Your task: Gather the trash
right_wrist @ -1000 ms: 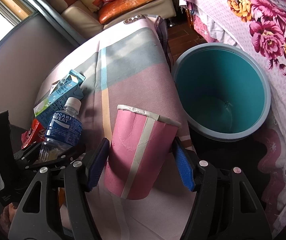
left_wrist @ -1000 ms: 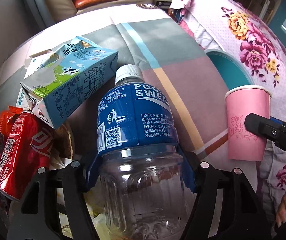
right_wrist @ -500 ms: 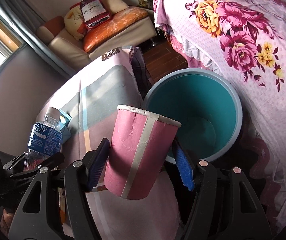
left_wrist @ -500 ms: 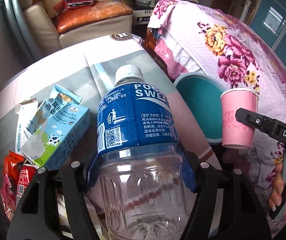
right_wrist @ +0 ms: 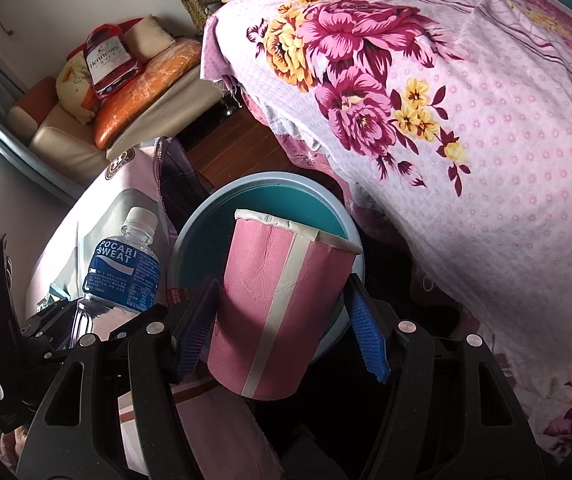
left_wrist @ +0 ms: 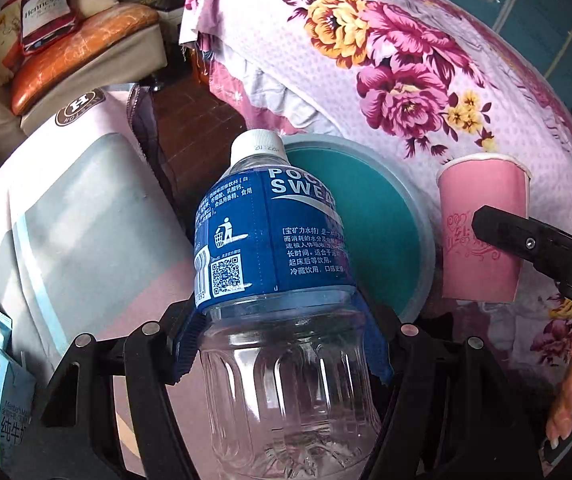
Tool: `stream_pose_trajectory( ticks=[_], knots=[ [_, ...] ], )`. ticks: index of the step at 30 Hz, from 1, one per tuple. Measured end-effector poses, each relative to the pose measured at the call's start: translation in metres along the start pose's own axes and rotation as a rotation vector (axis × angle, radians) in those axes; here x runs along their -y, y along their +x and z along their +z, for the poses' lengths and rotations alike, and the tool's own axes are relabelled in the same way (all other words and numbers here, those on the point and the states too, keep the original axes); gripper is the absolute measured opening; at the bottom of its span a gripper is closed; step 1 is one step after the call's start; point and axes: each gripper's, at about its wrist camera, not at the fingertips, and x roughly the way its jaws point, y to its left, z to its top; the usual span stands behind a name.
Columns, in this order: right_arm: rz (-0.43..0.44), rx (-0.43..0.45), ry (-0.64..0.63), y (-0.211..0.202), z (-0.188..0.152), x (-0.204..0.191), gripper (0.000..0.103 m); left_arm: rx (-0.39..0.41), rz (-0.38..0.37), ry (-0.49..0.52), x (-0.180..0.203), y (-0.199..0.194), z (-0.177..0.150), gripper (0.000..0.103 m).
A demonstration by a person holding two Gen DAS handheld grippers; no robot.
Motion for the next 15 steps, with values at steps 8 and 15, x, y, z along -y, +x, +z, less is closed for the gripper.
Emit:
stream_pose_trajectory(
  ticks=[8, 15],
  knots=[
    [-0.018, -0.028, 0.014, 0.02, 0.008, 0.006, 0.062, -0.03, 0.0, -0.008, 0.001, 0.023, 0.009, 0.069],
    [-0.007, -0.056, -0.01, 0.033, 0.009, -0.008, 0.062, 0.007, 0.006, -0.062, -0.014, 0.009, 0.008, 0.084]
  ],
)
